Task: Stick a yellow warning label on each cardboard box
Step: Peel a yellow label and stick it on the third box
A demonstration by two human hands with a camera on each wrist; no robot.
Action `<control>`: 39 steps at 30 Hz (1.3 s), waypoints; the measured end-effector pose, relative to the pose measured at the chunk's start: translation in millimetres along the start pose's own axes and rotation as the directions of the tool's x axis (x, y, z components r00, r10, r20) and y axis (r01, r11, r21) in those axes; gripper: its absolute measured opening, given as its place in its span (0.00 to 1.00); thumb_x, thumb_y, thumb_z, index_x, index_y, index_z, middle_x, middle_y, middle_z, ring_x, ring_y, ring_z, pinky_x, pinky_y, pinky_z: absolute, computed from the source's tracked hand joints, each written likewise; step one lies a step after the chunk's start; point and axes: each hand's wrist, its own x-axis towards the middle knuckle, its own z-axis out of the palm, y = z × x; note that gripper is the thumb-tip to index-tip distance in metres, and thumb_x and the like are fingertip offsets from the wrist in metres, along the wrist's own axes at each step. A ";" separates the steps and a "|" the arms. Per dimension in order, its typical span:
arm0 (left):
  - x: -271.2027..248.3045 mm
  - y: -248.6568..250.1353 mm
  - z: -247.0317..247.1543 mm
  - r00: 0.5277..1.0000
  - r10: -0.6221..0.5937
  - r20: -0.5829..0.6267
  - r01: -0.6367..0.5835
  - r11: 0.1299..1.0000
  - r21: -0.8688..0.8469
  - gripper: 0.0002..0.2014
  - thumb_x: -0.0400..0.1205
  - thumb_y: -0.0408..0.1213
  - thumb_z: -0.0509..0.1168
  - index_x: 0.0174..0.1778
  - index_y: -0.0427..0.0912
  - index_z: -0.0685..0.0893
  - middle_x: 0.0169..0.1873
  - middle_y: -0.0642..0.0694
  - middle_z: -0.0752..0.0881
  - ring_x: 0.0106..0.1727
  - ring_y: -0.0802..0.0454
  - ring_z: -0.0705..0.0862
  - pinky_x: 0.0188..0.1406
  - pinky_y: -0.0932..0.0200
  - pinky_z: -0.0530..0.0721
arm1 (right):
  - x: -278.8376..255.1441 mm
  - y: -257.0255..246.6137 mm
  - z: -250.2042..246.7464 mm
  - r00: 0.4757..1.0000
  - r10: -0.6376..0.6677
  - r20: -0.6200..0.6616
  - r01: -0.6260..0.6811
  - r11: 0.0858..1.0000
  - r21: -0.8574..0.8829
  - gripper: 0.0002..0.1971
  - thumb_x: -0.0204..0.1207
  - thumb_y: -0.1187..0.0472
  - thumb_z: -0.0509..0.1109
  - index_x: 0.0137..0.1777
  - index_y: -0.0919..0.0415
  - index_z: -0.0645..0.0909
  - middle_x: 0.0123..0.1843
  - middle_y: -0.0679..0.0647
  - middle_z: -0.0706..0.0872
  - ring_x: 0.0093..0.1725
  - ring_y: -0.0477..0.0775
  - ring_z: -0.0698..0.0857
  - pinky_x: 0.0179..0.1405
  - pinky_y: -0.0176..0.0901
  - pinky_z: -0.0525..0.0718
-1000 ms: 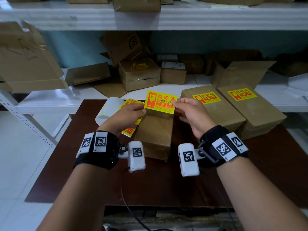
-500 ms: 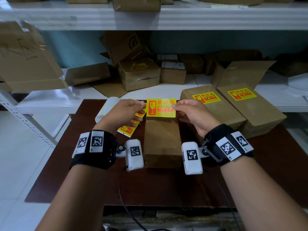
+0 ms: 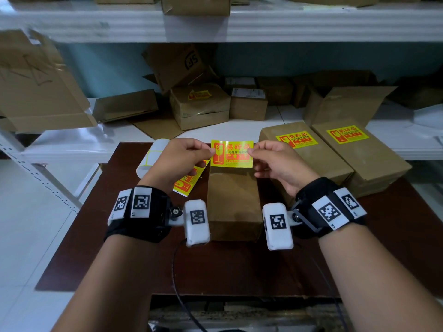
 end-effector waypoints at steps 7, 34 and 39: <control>2.8 -0.1 0.4 0.999 -0.045 -0.005 0.045 0.999 -0.018 0.05 0.81 0.37 0.72 0.45 0.40 0.90 0.35 0.50 0.86 0.34 0.56 0.80 0.26 0.63 0.77 | 0.6 2.0 -0.9 1.000 0.004 -0.026 -0.004 1.000 -0.007 0.06 0.80 0.64 0.75 0.42 0.57 0.82 0.32 0.50 0.80 0.29 0.44 0.78 0.30 0.39 0.85; 10.2 -16.6 11.6 0.949 -0.314 0.031 0.305 0.937 0.173 0.14 0.75 0.43 0.75 0.47 0.34 0.89 0.34 0.44 0.73 0.37 0.46 0.67 0.26 0.58 0.63 | 8.8 21.0 3.5 0.987 0.073 -0.141 -0.111 0.953 -0.283 0.15 0.71 0.63 0.82 0.52 0.61 0.79 0.44 0.53 0.82 0.35 0.46 0.75 0.31 0.39 0.71; 8.9 -15.4 11.5 0.947 -0.316 0.052 0.300 0.931 0.207 0.11 0.74 0.44 0.76 0.44 0.43 0.84 0.36 0.42 0.71 0.38 0.46 0.66 0.26 0.59 0.62 | 7.9 19.1 3.2 0.988 0.084 -0.130 -0.121 0.943 -0.311 0.15 0.70 0.65 0.82 0.43 0.56 0.76 0.42 0.52 0.81 0.34 0.47 0.74 0.28 0.39 0.70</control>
